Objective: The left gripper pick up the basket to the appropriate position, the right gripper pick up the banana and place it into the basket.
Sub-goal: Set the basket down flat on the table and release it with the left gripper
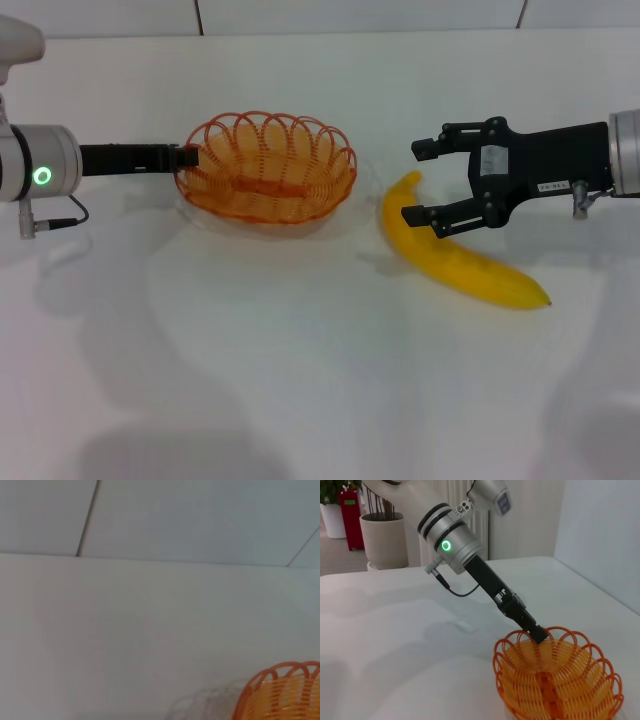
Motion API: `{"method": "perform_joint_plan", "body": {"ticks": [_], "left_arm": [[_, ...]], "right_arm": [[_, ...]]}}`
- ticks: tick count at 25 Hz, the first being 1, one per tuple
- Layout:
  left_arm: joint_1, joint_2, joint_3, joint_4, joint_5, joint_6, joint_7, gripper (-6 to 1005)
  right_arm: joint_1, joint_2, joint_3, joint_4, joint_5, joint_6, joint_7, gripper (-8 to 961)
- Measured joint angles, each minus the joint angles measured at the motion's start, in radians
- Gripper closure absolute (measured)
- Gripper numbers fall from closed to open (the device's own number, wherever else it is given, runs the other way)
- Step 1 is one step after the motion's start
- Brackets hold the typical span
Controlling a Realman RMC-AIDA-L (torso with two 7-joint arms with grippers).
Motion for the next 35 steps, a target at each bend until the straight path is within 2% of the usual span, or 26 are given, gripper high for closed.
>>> {"method": "perform_joint_plan", "body": {"ticks": [20, 31, 35], "left_arm": [[0.013, -0.002, -0.001, 0.000, -0.011, -0.014, 0.012, 930], [0.026, -0.001, 0.004, 0.010, -0.061, -0.014, 0.068, 812], [0.029, -0.001, 0.008, 0.013, -0.084, 0.004, 0.110, 627]], "right_arm": [[-0.001, 0.002, 0.000, 0.000, 0.000, 0.004, 0.000, 74], [-0.007, 0.002, 0.000, 0.000, 0.000, 0.006, -0.001, 74], [-0.007, 0.002, 0.000, 0.000, 0.000, 0.006, -0.001, 73]]}}
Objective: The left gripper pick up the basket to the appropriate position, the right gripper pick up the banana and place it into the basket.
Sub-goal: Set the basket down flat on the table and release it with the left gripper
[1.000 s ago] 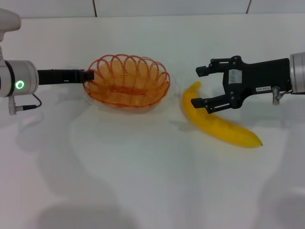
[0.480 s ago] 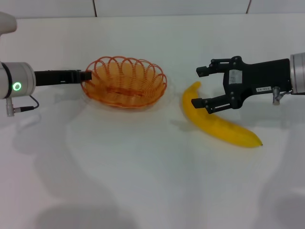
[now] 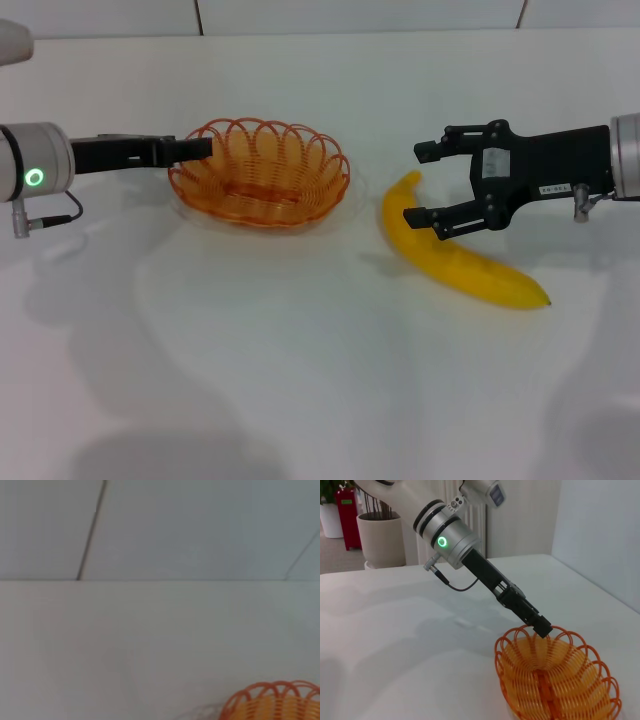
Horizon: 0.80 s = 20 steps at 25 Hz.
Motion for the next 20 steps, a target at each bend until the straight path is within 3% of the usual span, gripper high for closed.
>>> {"method": "perform_joint_plan", "body": {"ticks": [8, 20], "left_arm": [[0.064, -0.004, 0.001, 0.121, -0.029, 0.098, 0.085, 321], [0.229, -0.005, 0.001, 0.165, -0.238, 0.231, 0.501, 328]], "right_arm": [[0.007, 0.002, 0.006, 0.002, 0.009, 0.002, 0.009, 73], [0.026, 0.009, 0.004, 0.039, 0.015, 0.045, 0.022, 74]]}}
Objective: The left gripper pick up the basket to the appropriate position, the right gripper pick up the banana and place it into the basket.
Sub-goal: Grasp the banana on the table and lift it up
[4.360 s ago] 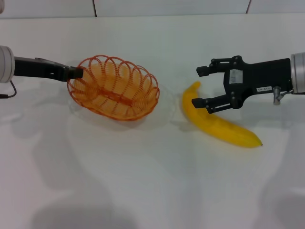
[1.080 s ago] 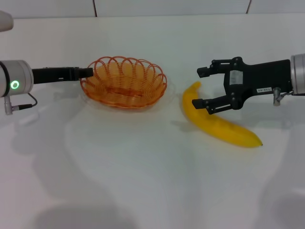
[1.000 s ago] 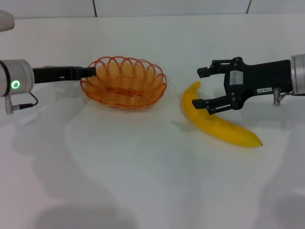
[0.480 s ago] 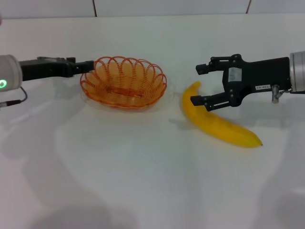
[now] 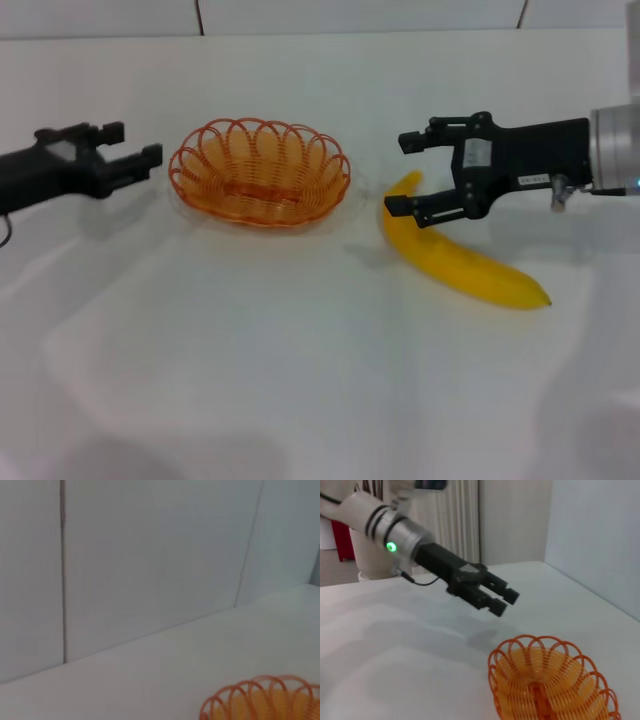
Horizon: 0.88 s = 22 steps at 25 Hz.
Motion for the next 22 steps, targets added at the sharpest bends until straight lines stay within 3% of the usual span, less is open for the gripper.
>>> {"method": "perform_joint_plan", "body": {"ticks": [8, 14, 18, 22], "left_arm": [[0.084, 0.001, -0.002, -0.007, -0.038, 0.121, 0.201, 329], [0.101, 0.004, 0.000, -0.049, -0.021, 0.153, 0.258, 330], [0.110, 0.004, -0.004, -0.059, -0.017, 0.147, 0.278, 331], [0.115, 0.004, -0.008, -0.059, -0.023, 0.146, 0.281, 331]], "right_arm": [[0.016, 0.001, -0.036, 0.025, 0.000, 0.011, 0.007, 73], [0.033, 0.004, -0.096, 0.006, 0.001, 0.072, 0.097, 77], [0.013, 0.007, -0.199, -0.082, -0.001, 0.082, 0.227, 80], [-0.053, 0.008, -0.341, -0.227, 0.007, 0.086, 0.384, 83]]}}
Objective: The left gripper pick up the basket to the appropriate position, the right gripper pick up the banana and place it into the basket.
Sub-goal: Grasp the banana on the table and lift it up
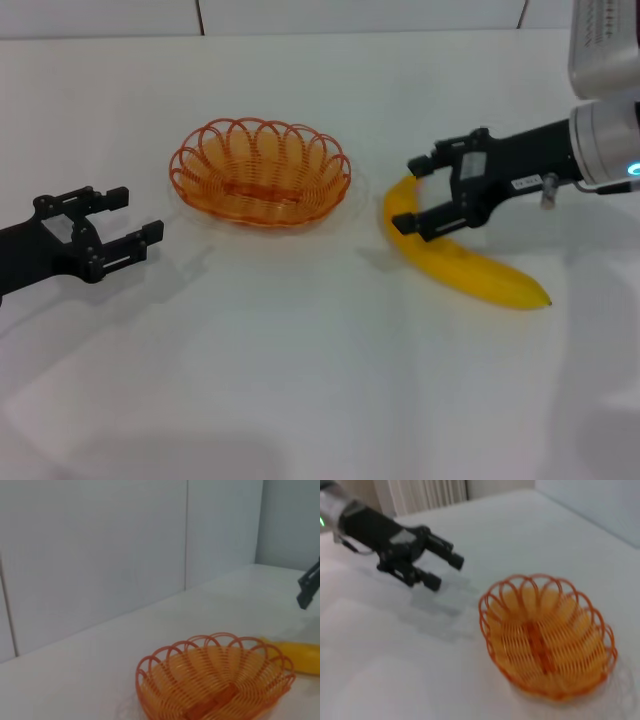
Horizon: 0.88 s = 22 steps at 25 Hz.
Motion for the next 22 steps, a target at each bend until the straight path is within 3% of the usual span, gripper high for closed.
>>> {"method": "perform_joint_plan", "body": {"ticks": [7, 10, 22], "left_arm": [[0.005, 0.000, -0.001, 0.000, -0.001, 0.000, 0.001, 331], [0.006, 0.000, -0.001, -0.001, 0.000, 0.000, 0.001, 331], [0.004, -0.001, 0.004, -0.002, -0.001, 0.001, 0.003, 331]], "right_arm": [[-0.125, 0.000, -0.252, -0.300, -0.002, -0.009, 0.251, 86], [-0.157, -0.002, -0.323, -0.371, -0.029, -0.007, 0.325, 87], [-0.110, -0.005, -0.348, -0.282, -0.137, 0.041, 0.376, 99]]}}
